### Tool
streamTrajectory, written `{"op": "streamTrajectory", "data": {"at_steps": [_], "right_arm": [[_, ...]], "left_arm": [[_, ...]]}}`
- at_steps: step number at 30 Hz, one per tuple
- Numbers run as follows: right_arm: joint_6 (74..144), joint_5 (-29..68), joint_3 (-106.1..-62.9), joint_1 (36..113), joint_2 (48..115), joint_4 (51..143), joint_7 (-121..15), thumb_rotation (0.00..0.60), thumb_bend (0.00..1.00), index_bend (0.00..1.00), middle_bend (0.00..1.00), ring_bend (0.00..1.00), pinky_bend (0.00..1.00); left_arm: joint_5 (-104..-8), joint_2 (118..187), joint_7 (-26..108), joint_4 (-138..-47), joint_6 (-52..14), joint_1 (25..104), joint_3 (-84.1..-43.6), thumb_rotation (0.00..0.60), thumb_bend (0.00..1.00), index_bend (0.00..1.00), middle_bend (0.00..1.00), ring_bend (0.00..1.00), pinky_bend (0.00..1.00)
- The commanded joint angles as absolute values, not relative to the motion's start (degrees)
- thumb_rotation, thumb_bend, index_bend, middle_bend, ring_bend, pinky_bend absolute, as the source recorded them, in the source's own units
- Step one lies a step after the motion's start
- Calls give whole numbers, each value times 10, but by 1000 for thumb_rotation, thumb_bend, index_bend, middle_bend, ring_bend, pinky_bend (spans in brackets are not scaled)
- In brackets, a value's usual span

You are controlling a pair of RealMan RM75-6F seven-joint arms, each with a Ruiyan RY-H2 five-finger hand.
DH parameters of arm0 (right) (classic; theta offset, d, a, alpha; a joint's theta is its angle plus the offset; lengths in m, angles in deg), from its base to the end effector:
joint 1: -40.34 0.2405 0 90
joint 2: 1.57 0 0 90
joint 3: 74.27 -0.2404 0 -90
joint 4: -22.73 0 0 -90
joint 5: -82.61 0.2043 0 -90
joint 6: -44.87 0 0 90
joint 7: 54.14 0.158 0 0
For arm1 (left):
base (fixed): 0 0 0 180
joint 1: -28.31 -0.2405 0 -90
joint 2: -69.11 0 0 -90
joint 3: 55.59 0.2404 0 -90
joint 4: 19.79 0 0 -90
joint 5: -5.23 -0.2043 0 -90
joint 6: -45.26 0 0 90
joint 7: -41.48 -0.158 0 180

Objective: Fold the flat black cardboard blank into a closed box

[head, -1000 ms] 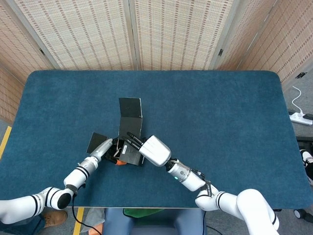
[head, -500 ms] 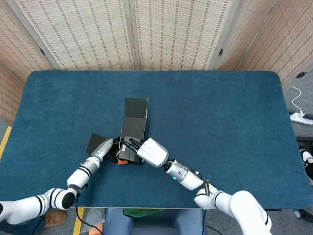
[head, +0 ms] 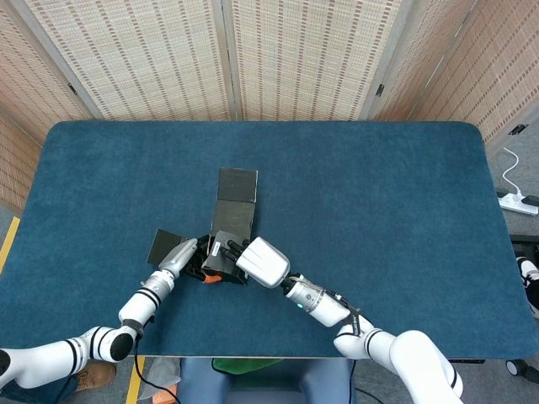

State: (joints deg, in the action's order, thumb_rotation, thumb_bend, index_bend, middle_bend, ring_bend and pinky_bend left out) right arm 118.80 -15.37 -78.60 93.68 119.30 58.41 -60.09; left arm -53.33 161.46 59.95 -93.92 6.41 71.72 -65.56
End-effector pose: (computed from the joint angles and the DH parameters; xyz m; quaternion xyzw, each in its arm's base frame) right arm -0.0441 -0.3309 -0.1086 0.7871 -0.0533 0.5079 0.3460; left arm -0.1742 0.3511 -0.0564 -0.5955 -0.6591 -0.3674 0.2756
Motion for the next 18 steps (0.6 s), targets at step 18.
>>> {"op": "streamTrajectory", "data": {"at_steps": [18], "right_arm": [[1169,-157,-766,932,1176,606,-605,600,191,433,382,724,1000]], "left_arm": [[-568,1626,580,-942,46,704,-661,600,191,310,284,585,561]]}}
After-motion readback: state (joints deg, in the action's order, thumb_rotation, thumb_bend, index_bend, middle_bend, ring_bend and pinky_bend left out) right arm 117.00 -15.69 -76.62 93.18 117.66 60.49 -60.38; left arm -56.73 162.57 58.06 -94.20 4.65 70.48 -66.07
